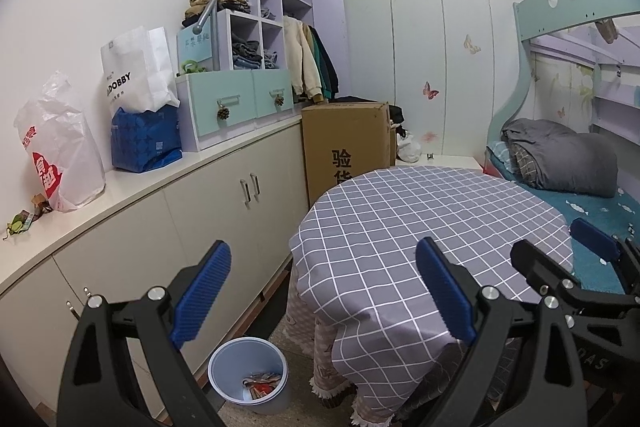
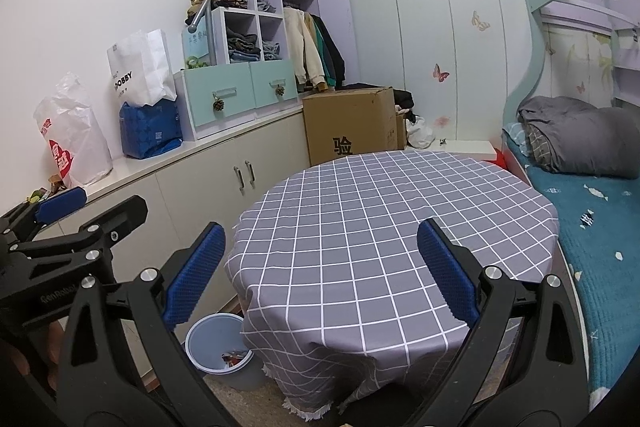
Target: Collect trash
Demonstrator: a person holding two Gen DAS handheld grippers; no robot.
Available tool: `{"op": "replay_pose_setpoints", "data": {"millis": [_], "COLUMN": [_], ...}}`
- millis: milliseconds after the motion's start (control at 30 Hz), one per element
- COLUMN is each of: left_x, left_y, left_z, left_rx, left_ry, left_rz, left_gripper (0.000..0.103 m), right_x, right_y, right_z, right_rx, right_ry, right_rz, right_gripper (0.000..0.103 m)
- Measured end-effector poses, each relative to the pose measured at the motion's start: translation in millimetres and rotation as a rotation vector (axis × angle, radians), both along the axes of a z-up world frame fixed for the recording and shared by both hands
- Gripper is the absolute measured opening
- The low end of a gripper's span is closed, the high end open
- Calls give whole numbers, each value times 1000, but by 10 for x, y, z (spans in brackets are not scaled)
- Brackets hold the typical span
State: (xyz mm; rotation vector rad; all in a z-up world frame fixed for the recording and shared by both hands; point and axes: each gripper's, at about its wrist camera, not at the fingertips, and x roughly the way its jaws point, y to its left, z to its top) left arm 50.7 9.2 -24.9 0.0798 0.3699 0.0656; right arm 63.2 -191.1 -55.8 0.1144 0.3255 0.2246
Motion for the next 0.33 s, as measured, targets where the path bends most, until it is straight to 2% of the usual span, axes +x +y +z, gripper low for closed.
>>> {"op": "replay_pose_setpoints", "data": {"millis": [333], "left_x": [332], "left_y": [-163], "left_z": [-110], "left_rx": [22], "left_ry": [57], "left_rz": [-7], "left_gripper": [92], "right_x": [313], "right_y": [-183], "right_z": [-145], "right_rx": [25], "right_ry": [52], "right_rz": [-16], "right_gripper": [95]}}
